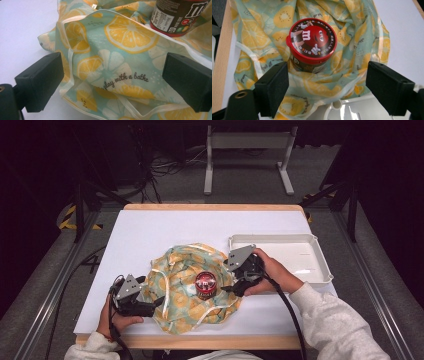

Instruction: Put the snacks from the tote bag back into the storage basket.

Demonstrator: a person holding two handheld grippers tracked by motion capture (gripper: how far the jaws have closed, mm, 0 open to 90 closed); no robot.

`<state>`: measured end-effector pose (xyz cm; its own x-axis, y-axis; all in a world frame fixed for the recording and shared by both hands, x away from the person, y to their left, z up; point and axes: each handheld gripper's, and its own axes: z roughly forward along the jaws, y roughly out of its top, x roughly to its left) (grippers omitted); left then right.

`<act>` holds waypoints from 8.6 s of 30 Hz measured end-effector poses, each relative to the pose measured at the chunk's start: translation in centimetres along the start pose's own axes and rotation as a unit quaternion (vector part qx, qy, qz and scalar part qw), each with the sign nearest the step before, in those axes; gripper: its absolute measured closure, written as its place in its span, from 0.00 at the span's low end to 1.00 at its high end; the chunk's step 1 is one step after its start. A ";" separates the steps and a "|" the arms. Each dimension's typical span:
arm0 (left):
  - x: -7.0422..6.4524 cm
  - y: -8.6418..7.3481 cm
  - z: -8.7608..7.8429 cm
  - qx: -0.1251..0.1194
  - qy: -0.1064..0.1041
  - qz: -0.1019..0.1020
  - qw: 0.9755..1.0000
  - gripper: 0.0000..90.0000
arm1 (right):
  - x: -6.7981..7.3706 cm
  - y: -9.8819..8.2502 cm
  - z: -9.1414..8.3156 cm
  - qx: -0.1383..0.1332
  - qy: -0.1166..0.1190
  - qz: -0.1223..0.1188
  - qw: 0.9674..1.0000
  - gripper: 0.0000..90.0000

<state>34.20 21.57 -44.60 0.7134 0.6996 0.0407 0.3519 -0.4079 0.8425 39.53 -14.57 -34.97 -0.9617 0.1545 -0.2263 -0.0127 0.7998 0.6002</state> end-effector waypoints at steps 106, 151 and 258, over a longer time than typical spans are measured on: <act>-0.3 -0.5 -0.4 0.016 0.012 0.004 1.000 0.06 | 0.4 2.4 5.3 0.016 0.034 0.040 0.998 0.26; -0.2 -0.6 0.0 0.026 0.001 0.005 1.000 0.06 | -0.6 2.5 -0.8 -0.027 0.007 0.030 0.999 0.26; -0.3 -0.5 0.2 0.035 0.001 0.012 0.999 0.05 | -7.7 -9.6 -3.5 0.165 -0.026 0.078 0.983 0.26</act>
<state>33.91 21.42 -45.16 0.7204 0.6908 0.0616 0.3767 -0.4643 0.8016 46.05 -25.52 -36.32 -0.9298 0.3119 -0.1956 0.2304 0.9074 0.3515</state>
